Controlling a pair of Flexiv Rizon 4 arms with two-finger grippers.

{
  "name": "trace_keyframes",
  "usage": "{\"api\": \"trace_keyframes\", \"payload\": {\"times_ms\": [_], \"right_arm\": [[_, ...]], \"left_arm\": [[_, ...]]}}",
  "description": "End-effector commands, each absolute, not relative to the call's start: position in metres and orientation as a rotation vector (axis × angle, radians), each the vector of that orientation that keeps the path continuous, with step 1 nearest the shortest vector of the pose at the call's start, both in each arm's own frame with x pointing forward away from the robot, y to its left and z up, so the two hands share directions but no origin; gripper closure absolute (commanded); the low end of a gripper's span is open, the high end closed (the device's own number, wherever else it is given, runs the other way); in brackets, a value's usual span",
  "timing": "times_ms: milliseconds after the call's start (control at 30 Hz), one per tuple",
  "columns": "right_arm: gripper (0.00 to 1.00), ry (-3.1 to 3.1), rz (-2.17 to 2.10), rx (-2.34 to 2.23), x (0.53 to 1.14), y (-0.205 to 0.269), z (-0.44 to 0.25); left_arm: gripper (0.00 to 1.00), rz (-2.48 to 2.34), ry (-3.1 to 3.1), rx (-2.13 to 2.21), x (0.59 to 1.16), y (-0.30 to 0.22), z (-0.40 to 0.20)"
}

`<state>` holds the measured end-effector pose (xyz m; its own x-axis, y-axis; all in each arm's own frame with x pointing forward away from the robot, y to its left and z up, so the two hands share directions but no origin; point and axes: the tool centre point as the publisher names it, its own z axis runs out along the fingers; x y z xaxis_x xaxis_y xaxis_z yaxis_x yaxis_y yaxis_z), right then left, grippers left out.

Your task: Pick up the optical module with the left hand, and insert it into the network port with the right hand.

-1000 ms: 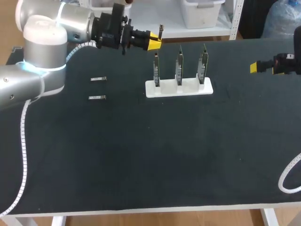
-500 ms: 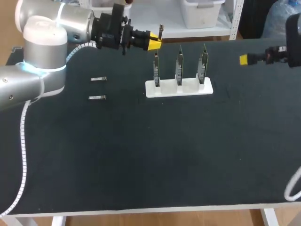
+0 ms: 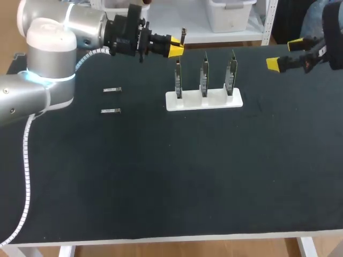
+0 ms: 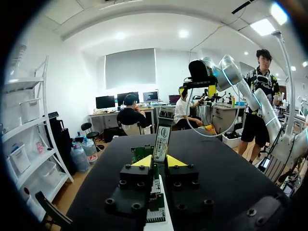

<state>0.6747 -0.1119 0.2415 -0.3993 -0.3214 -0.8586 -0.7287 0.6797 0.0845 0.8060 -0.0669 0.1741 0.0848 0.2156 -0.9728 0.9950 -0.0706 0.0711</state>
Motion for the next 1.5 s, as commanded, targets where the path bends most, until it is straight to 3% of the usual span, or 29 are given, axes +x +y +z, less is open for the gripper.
{"api": "trace_keyframes", "payload": {"times_ms": [33,367,1267,1500], "right_arm": [[0.00,1.911,0.753,-0.934,0.674,-0.110,0.238],[0.00,1.837,0.855,-1.097,0.674,-0.068,0.228],[0.00,1.837,0.855,-1.097,0.674,-0.068,0.228],[0.00,1.517,0.827,-1.399,0.703,-0.030,0.284]], "left_arm": [[1.00,-1.074,1.281,1.446,0.802,-0.066,0.174],[1.00,-1.074,1.281,1.446,0.802,-0.066,0.174],[1.00,-1.074,1.281,1.446,0.802,-0.066,0.174],[1.00,-1.074,1.281,1.446,0.802,-0.066,0.174]]}}
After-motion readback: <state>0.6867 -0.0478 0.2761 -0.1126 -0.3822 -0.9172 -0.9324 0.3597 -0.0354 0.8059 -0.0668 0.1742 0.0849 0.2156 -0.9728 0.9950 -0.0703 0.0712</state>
